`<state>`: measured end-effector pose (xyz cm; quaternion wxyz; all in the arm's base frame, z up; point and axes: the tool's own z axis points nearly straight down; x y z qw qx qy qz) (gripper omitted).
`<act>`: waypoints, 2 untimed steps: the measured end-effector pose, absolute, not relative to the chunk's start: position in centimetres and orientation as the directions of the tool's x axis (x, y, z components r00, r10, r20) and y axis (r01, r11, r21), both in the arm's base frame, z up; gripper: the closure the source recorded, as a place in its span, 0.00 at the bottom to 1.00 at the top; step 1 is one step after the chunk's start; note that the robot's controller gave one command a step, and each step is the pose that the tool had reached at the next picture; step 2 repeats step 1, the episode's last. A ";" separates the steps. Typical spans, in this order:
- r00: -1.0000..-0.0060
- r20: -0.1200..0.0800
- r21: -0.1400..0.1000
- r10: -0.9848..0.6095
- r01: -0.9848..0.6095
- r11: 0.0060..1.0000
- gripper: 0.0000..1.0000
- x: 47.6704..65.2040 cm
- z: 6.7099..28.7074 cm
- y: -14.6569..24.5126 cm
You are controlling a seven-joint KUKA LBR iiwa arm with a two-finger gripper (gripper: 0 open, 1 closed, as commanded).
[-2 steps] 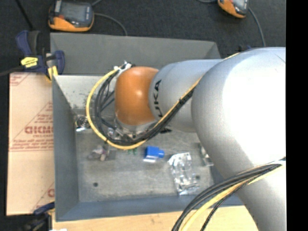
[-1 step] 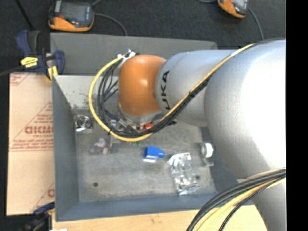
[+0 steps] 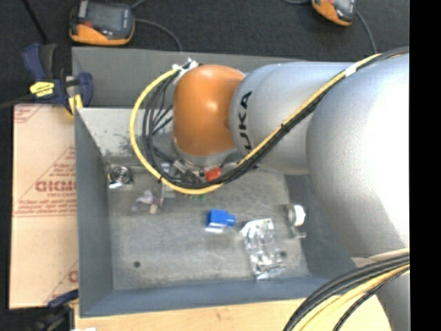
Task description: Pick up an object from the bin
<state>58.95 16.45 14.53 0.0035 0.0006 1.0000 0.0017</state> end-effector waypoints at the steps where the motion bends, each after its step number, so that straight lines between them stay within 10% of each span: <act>1: -1.000 -0.010 0.004 0.003 0.003 1.000 1.00 59.2 20.3 16.4; 2: -1.000 -0.010 0.004 0.003 0.003 1.000 1.00 59.2 20.3 16.4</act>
Offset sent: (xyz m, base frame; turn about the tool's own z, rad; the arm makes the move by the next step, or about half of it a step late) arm -0.0001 0.0000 0.0527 0.0000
